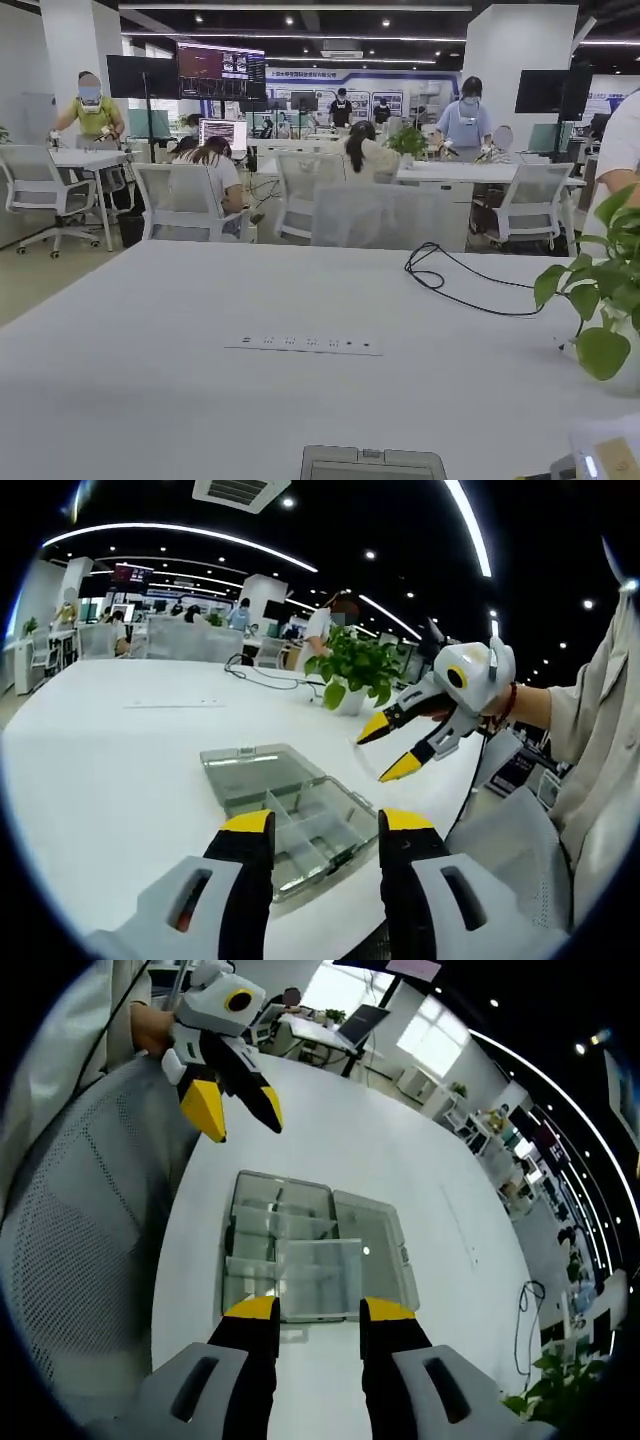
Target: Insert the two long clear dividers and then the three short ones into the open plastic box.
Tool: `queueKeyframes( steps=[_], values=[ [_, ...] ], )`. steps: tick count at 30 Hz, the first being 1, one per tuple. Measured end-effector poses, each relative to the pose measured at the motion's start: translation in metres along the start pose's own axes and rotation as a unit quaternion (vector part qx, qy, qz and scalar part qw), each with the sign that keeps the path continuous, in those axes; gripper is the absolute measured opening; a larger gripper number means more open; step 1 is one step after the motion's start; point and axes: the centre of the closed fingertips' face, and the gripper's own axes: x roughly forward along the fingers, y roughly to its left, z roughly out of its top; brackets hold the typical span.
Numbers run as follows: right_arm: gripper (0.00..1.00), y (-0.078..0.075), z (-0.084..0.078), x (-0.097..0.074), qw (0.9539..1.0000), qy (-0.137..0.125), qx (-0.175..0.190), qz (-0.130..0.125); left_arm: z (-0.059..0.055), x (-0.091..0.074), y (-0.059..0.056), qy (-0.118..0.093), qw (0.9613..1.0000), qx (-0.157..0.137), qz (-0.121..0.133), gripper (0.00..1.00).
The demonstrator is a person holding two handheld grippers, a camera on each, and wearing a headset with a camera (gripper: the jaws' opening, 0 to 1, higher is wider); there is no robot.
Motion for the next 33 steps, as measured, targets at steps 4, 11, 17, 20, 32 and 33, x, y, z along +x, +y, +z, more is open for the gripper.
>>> queueKeyframes(
  steps=[4,11,17,20,32,33],
  values=[
    [0.32,0.005,0.02,0.005,0.9995,-0.029,-0.008,-0.002,0.004,0.002,-0.004,-0.012,0.9998,-0.011,-0.007,0.37],
    [0.32,0.014,0.048,0.013,0.9972,-0.07,-0.024,-0.007,0.008,0.006,-0.009,-0.021,0.9991,-0.032,-0.018,0.31],
    [0.32,0.021,0.06,0.018,0.9953,-0.079,-0.054,-0.014,0.006,0.008,-0.011,-0.022,0.9983,-0.048,-0.023,0.23],
    [0.32,0.023,0.064,0.019,0.9946,-0.081,-0.063,-0.015,0.008,0.008,-0.011,-0.026,0.9978,-0.055,-0.026,0.18],
    [0.32,0.026,0.078,0.016,0.9919,-0.096,-0.08,-0.026,0.005,0.011,-0.014,-0.021,0.9961,-0.079,-0.034,0.06],
    [0.32,0.026,0.077,0.016,0.9918,-0.095,-0.082,-0.026,0.005,0.011,-0.015,-0.019,0.9956,-0.084,-0.037,0.05]
  ],
)
